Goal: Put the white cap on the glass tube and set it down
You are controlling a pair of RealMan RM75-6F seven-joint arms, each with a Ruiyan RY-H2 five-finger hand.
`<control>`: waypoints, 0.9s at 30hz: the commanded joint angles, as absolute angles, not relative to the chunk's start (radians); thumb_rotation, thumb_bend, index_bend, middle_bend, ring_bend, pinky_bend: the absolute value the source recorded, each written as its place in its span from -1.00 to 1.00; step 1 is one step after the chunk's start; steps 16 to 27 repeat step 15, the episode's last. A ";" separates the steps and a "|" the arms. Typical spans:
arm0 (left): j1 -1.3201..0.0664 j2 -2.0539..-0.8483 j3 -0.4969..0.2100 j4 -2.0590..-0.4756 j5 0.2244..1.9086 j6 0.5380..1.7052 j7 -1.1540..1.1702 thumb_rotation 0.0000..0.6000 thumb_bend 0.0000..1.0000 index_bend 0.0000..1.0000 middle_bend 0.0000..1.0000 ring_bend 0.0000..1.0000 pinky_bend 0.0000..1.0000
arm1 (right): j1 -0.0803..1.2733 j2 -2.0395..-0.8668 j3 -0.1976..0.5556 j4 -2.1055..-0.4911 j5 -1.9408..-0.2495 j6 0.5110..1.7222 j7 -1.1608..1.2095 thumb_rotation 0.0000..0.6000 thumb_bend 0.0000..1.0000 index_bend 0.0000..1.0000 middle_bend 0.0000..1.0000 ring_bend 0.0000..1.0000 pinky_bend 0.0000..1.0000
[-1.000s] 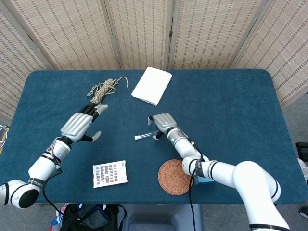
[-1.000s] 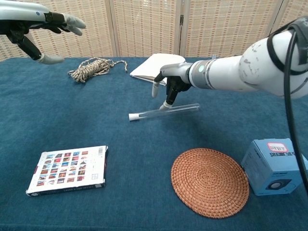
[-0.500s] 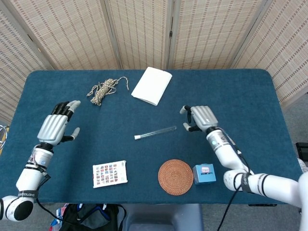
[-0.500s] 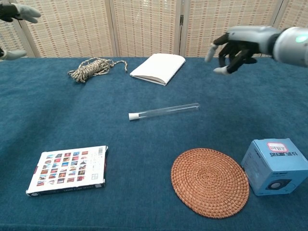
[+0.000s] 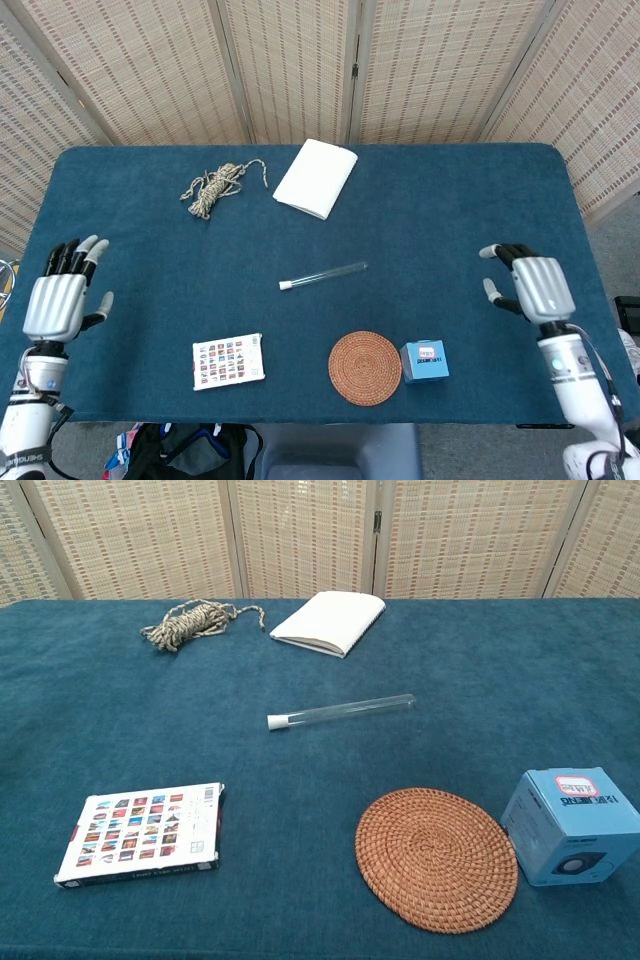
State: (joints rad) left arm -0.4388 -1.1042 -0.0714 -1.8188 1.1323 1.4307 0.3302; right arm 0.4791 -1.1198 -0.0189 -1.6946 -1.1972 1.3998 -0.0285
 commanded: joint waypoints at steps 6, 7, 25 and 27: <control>-0.341 -1.155 -0.030 -1.868 1.222 1.562 0.404 1.00 -0.26 -0.80 -1.00 -1.00 -1.00 | 0.307 -1.050 -0.076 -1.785 -1.305 1.547 -0.026 1.00 -0.31 -0.35 -0.30 -0.43 -0.08; -0.333 -1.157 -0.029 -1.874 1.228 1.570 0.409 1.00 -0.26 -0.80 -1.00 -1.00 -1.00 | 0.295 -1.046 -0.080 -1.791 -1.311 1.552 -0.029 1.00 -0.31 -0.35 -0.30 -0.43 -0.08; -0.294 -1.138 -0.016 -1.903 1.283 1.578 0.430 1.00 -0.26 -0.80 -1.00 -1.00 -1.00 | 0.233 -1.029 -0.074 -1.810 -1.355 1.559 -0.022 1.00 -0.32 -0.35 -0.30 -0.43 -0.08; -0.294 -1.138 -0.016 -1.903 1.283 1.578 0.430 1.00 -0.26 -0.80 -1.00 -1.00 -1.00 | 0.233 -1.029 -0.074 -1.810 -1.355 1.559 -0.022 1.00 -0.32 -0.35 -0.30 -0.43 -0.08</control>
